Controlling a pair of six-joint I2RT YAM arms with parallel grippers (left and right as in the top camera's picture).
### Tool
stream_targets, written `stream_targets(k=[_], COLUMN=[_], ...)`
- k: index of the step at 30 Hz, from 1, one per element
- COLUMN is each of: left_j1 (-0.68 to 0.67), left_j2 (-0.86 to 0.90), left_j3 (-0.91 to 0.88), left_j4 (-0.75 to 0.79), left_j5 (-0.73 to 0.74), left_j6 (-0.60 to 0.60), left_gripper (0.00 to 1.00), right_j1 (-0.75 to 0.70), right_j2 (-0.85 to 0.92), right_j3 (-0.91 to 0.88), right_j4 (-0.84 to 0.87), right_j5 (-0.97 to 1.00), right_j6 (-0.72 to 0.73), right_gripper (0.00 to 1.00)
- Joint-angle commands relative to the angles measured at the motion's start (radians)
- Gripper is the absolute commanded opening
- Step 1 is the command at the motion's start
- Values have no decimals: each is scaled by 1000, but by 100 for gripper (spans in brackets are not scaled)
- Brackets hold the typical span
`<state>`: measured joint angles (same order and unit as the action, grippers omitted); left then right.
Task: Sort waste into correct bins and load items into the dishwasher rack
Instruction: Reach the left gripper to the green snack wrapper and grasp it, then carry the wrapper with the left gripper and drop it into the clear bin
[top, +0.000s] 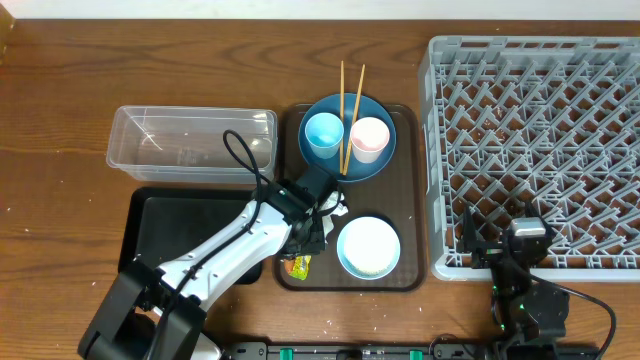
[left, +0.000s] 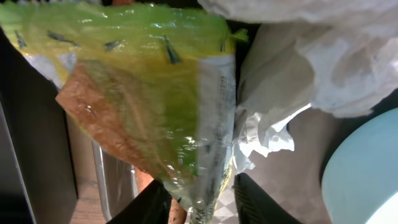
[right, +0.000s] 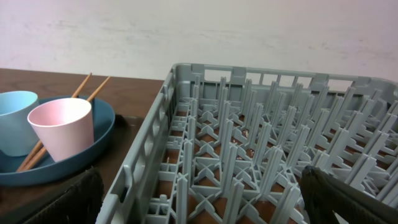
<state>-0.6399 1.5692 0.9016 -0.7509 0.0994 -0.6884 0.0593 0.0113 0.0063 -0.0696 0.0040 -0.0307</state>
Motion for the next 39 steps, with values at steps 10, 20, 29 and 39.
stream_targets(k=[10, 20, 29, 39], left_j1=[-3, 3, 95, 280], left_j2=[-38, -336, -521, -410], left_j3=[-6, 27, 24, 24], left_j4=[-10, -21, 23, 268], left_j5=[-14, -131, -562, -590], left_j6=[18, 93, 93, 86], left_gripper=[6, 6, 6, 6], right_j1=[-6, -6, -6, -6], right_j2=[-5, -5, -5, -5], right_j3=[-1, -1, -1, -1], right_j4=[-3, -3, -3, -3], right_j5=[7, 7, 7, 7], right_j6=[-1, -1, -1, -1], right_gripper=[99, 99, 99, 99])
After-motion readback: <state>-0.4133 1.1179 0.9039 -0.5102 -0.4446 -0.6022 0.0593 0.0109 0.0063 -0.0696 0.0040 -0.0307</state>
